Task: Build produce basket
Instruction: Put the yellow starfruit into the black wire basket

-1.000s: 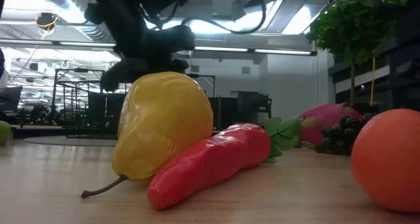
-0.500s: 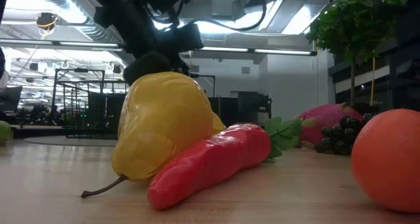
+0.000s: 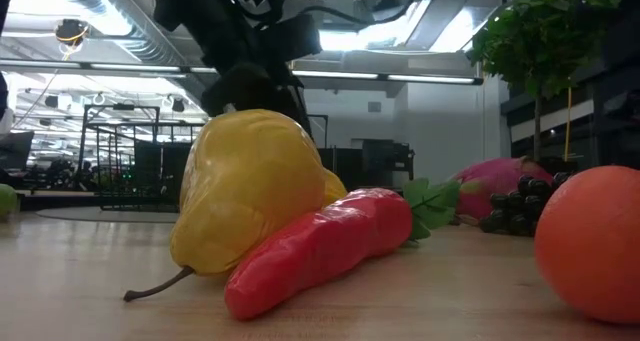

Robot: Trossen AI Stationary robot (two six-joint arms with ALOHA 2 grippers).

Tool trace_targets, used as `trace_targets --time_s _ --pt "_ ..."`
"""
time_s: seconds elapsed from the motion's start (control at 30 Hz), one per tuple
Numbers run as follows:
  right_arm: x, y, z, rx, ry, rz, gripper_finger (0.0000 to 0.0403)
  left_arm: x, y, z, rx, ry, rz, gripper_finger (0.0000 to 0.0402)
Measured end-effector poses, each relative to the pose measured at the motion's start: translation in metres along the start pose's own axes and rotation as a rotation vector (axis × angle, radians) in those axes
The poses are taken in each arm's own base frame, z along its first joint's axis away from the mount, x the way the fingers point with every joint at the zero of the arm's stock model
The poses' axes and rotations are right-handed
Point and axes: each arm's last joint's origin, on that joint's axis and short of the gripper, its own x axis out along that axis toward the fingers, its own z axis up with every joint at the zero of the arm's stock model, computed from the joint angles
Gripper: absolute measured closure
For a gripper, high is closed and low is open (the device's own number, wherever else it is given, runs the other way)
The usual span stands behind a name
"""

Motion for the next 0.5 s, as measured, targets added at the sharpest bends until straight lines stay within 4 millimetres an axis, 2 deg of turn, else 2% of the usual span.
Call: trace_targets --time_s 0.2,0.5 --pt "0.000 0.000 0.000 0.000 0.000 0.000 0.0247 -0.001 0.006 0.010 -0.035 -0.077 0.148 0.0373" --pt "0.000 0.000 0.000 0.000 0.000 0.000 0.0247 -0.002 0.009 0.015 -0.062 -0.122 0.217 0.0370"
